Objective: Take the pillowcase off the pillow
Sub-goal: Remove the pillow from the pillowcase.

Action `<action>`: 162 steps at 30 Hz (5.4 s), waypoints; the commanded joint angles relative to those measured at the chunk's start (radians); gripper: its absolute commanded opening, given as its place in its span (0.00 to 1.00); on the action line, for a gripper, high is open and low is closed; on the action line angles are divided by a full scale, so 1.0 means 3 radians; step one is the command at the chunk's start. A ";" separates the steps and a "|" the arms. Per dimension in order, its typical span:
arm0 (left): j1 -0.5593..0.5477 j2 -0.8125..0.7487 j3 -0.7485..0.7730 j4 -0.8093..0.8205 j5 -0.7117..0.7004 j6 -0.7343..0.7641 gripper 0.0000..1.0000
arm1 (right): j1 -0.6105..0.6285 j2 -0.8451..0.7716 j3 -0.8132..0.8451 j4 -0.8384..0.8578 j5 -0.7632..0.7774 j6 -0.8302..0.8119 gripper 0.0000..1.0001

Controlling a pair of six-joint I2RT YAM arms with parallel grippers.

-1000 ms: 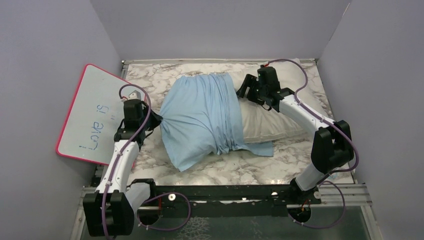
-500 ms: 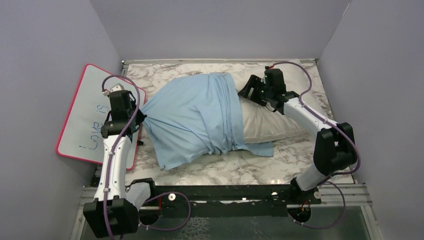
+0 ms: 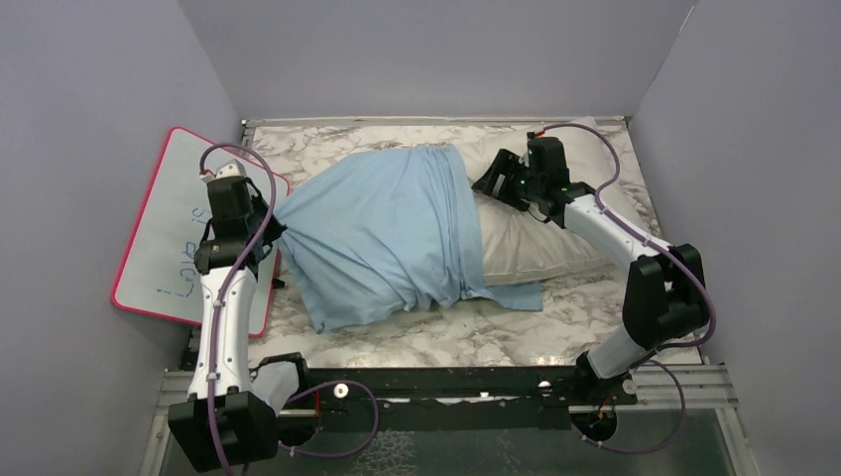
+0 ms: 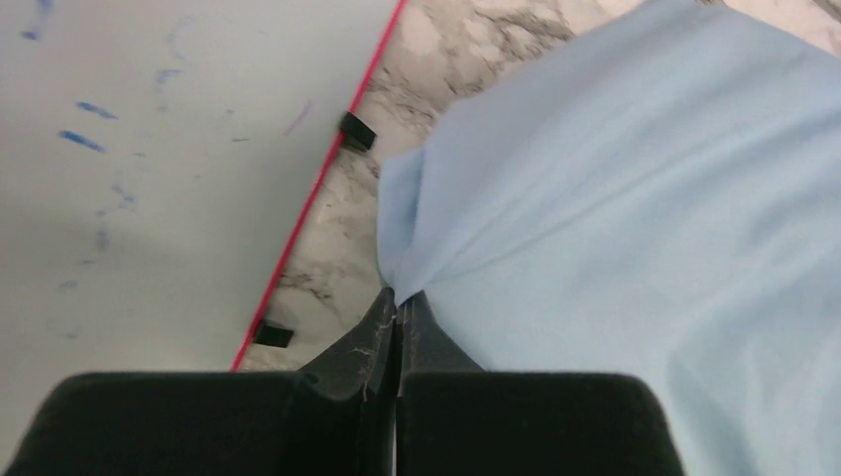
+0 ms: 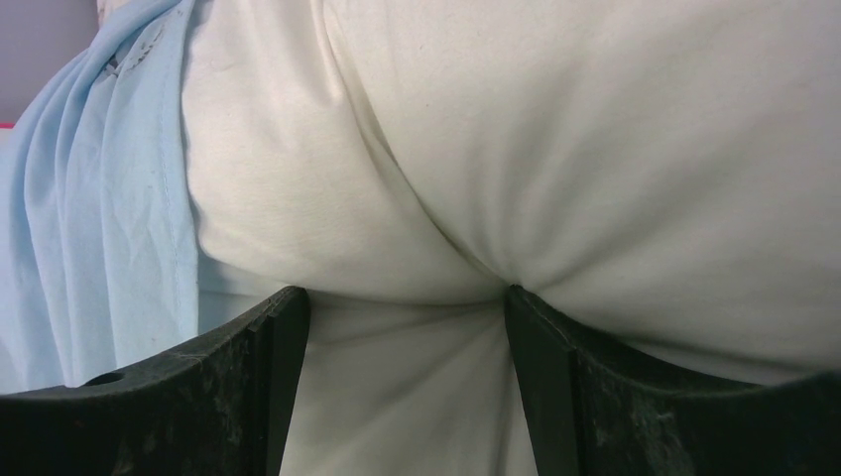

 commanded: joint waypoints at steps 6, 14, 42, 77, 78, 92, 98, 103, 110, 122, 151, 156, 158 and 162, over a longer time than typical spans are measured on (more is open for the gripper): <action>0.0082 0.0497 -0.0322 0.0551 0.1937 0.0059 0.01 | -0.0079 0.0260 -0.0309 -0.1083 0.0165 -0.0165 0.78; 0.0083 0.0606 -0.0563 0.0713 0.2201 -0.0062 0.26 | -0.0081 0.0223 -0.0306 -0.1102 0.0109 -0.0165 0.78; -0.0761 0.0983 -0.1659 0.3451 0.2552 -0.1756 0.42 | -0.0082 0.0279 -0.0375 -0.1013 -0.0142 -0.0108 0.78; -0.0067 -0.0088 0.0630 -0.0290 -0.1354 0.0321 0.00 | -0.0235 0.0281 -0.0455 -0.1056 0.0365 0.0036 0.76; -0.0066 -0.0076 0.0687 -0.0321 -0.1332 0.0314 0.00 | -0.0244 0.0285 -0.0461 -0.1054 0.0365 0.0031 0.76; -0.0060 -0.0112 0.1191 -0.0559 -0.1785 0.0353 0.00 | -0.0530 0.0341 -0.0463 -0.1048 0.0416 -0.0100 0.76; -0.0083 -0.0147 0.1361 -0.0611 -0.1925 0.0324 0.00 | -0.0607 0.0339 -0.0466 -0.1046 0.0429 -0.0124 0.76; -0.0102 -0.0161 0.1359 -0.0609 -0.1932 0.0330 0.00 | -0.0647 0.0342 -0.0460 -0.1051 0.0432 -0.0144 0.76; -0.0122 0.0006 0.0863 -0.0311 0.0208 0.0349 0.00 | -0.0659 0.0281 -0.0463 -0.1010 0.0253 -0.0150 0.76; -0.0124 0.0504 -0.0851 0.1431 0.2909 -0.0750 0.50 | -0.0658 0.0242 -0.0545 -0.0913 -0.0170 -0.0242 0.76; -0.0508 0.0731 -0.1157 0.2204 0.2591 -0.0931 0.00 | -0.0659 0.0332 -0.0591 -0.0923 0.0014 -0.0106 0.76; -0.0309 0.0457 -0.0479 0.0642 0.1178 -0.0099 0.00 | -0.0662 0.0386 -0.0561 -0.0975 0.0233 -0.0067 0.76; -0.0107 0.0332 -0.0247 0.0305 0.0627 0.0069 0.00 | -0.0665 0.0415 -0.0551 -0.0997 0.0297 -0.0056 0.76; 0.0117 0.0102 0.0220 -0.0060 -0.0084 0.0230 0.00 | -0.0674 0.0431 -0.0560 -0.0982 0.0333 0.0004 0.75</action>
